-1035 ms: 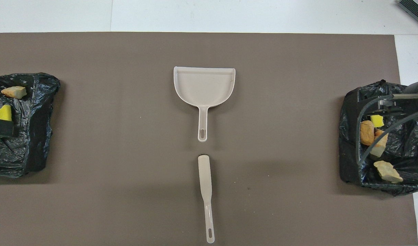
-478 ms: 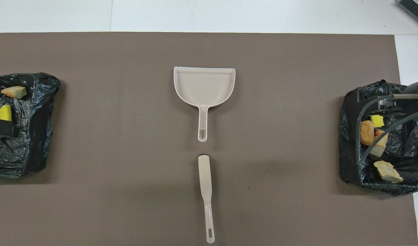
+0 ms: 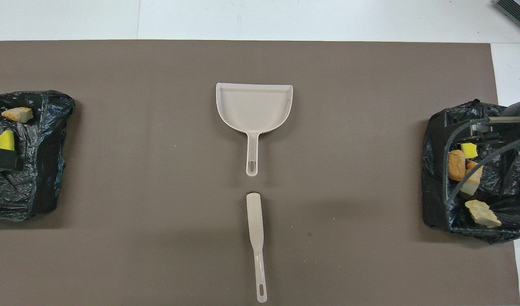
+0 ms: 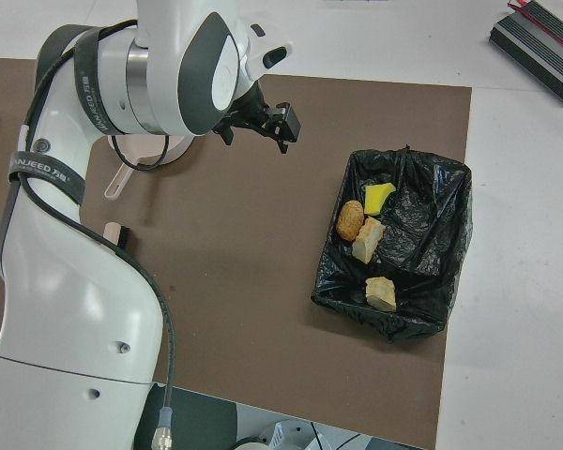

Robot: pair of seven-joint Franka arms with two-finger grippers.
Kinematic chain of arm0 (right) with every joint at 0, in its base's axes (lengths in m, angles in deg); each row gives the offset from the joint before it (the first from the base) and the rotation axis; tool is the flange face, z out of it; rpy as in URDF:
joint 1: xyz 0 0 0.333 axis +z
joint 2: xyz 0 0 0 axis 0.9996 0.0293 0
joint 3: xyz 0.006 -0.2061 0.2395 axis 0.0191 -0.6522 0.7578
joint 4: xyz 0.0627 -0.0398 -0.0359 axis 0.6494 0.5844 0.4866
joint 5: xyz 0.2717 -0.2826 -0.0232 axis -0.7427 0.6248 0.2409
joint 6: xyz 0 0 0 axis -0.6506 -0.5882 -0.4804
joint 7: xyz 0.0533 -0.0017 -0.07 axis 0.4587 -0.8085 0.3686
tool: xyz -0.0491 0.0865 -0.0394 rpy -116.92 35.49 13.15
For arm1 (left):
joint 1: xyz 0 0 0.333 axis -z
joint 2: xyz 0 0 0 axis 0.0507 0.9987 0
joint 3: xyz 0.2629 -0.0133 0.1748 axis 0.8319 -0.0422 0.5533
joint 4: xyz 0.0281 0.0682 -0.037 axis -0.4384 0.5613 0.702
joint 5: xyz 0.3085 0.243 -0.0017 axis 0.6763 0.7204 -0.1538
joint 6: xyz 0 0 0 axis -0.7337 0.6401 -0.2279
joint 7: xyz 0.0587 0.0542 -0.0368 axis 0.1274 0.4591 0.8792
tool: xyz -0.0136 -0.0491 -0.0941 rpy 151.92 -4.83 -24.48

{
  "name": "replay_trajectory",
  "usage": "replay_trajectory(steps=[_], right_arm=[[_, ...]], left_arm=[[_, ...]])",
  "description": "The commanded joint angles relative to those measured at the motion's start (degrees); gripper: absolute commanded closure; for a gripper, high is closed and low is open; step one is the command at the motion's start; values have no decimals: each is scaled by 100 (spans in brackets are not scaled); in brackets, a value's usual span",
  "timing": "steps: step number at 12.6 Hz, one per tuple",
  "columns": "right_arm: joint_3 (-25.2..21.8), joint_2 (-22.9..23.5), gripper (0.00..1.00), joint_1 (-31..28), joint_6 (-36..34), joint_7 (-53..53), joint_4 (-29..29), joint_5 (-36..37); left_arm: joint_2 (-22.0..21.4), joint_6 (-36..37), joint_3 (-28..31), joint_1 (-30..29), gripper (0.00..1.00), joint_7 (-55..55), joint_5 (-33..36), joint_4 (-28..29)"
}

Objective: Sweep and dump trash in bin

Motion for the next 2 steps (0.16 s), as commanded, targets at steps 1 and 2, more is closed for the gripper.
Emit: replay_trajectory(steps=[1,2], right_arm=[[53,-70,0,-77,-78,-83,41,-92],[44,-70,0,-77,-78,-74,41,-92]], left_arm=[[-139,-94,-26,-48,0,38,-5,164],[-139,-94,-17,-48,0,38,-5,164]])
